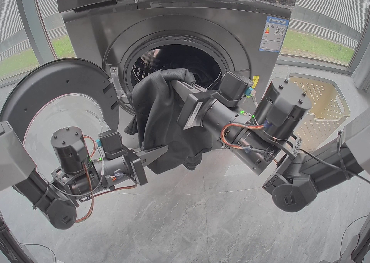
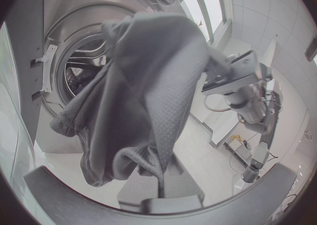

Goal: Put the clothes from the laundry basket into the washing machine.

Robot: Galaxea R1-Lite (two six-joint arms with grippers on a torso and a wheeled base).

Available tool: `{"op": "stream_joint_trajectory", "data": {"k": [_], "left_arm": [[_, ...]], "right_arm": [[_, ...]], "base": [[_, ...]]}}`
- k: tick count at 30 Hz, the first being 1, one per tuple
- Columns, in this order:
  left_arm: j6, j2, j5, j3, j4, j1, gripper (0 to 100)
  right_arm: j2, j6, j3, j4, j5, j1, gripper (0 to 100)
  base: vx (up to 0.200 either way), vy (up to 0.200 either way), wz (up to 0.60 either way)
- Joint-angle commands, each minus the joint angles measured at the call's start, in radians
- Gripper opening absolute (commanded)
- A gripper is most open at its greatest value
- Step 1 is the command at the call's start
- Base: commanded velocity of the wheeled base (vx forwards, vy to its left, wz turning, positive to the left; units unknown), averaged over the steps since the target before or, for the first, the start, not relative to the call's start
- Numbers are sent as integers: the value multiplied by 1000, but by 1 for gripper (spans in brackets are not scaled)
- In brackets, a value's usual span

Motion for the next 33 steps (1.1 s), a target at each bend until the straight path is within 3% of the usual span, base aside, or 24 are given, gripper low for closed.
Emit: {"op": "stream_joint_trajectory", "data": {"k": [1, 5, 6, 8, 16, 17, 23, 24, 28, 33], "left_arm": [[5, -98, 0, 122, -86, -33, 0], [4, -125, -2, 184, -154, -38, 0], [-7, -137, -5, 182, -159, -38, 0], [4, -136, 1, 161, -157, -38, 0], [-4, -140, -2, 127, -156, -38, 0], [-4, -137, 0, 122, -156, -35, 0], [-24, -136, 49, 64, -156, -28, 0], [-52, -136, 93, 29, -156, -28, 0], [-95, -134, 156, -34, -156, -27, 0], [-96, -128, 185, -68, -156, -25, 0]], "right_arm": [[40, 0, 4, -26, -1, -13, 0], [47, 0, 31, -34, -1, -10, 0], [49, 0, 47, -35, 0, -8, 0], [55, 0, 77, -44, 0, 1, 0], [55, -2, 131, -77, 0, 6, 0], [57, 0, 139, -77, 0, 6, 100], [55, -3, 200, -67, 0, -1, 100], [51, -8, 238, -67, 0, -13, 100], [49, -45, 327, -78, 2, -43, 100], [51, -57, 383, -95, 0, -63, 100]], "base": [[0, 0, 0], [0, 0, 0], [0, 0, 0], [0, 0, 0], [0, 0, 0], [0, 0, 0], [0, 0, 0], [0, 0, 0], [0, 0, 0], [0, 0, 0]]}}
